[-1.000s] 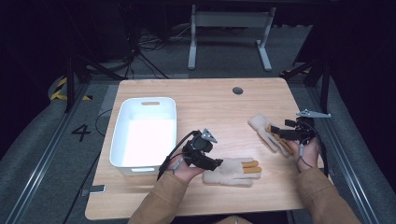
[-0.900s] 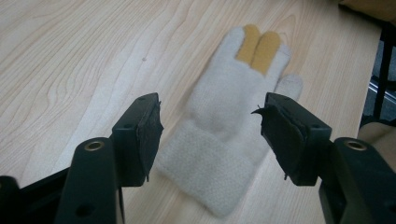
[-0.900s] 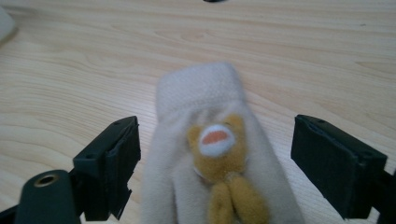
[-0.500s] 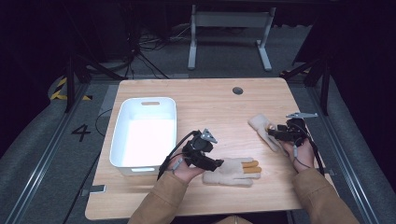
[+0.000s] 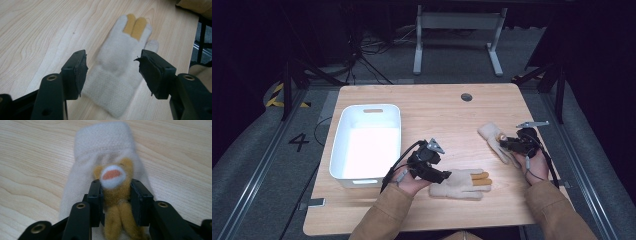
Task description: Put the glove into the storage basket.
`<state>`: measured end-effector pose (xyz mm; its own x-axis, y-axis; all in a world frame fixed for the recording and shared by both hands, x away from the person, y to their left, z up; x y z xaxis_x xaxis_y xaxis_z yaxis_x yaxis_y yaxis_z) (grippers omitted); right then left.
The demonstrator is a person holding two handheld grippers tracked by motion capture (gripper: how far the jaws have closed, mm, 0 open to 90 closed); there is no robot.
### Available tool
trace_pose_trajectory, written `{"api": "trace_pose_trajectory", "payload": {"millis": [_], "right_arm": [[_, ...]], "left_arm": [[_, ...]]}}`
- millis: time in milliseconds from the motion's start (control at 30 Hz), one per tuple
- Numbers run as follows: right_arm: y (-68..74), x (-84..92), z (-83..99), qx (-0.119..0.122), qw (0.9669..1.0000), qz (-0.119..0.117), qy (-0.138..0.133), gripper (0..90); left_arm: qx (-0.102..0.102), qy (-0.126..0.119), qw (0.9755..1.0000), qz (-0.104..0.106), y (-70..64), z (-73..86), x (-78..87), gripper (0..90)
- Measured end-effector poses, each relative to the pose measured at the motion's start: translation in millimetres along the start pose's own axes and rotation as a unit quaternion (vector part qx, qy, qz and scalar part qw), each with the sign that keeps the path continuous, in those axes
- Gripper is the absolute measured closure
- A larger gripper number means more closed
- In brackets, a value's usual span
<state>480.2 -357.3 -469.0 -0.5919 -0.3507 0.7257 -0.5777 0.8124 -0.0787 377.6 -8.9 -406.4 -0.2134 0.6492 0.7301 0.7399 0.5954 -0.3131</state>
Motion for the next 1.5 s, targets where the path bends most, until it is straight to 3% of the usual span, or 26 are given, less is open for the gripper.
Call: {"api": "trace_pose_trajectory", "payload": {"millis": [333, 700, 800, 1067, 1167, 1500], "right_arm": [[-0.1, 7.8, -3.1, 0.014, 0.9998, 0.009, -0.009, 68.3], [-0.7, 34.4, -11.6, 0.043, 0.9982, 0.009, -0.04, 68.4], [1.9, 42.9, -16.5, 0.06, 0.9972, 0.014, -0.043, 68.4], [12.7, 63.8, -29.0, 0.086, 0.9951, -0.012, -0.046, 68.5], [17.5, 69.6, -32.7, 0.1, 0.9941, -0.023, -0.035, 68.5], [39.3, 89.4, -46.5, 0.142, 0.987, -0.064, -0.039, 68.5]], "left_arm": [[0.0, -0.003, 1.0, -0.002, 1.0, -0.3, 0.9, 38.6], [-0.001, -0.003, 1.0, -0.002, 0.5, -1.7, 0.6, 37.3], [0.0, -0.003, 1.0, -0.001, 0.0, -2.2, 0.6, 37.3], [-0.004, -0.004, 1.0, 0.0, -0.2, -4.1, 2.8, 37.3], [-0.001, -0.002, 1.0, -0.001, 0.0, -4.7, 2.5, 38.0], [-0.002, 0.002, 0.9999, 0.011, -0.4, -5.5, 6.2, 38.9]]}}
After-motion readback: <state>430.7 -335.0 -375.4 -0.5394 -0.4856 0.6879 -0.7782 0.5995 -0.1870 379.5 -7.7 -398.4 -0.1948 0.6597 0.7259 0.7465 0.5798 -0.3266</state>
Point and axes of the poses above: each handheld gripper's, and its own axes: x roughly backward along the jaws, z roughly out of its underside, y roughly to its left, the point moved 3 cm from there along -x, roughly forward along the jaws, and after that the axes turned 13 degrees about x, right-handed, at the moved point
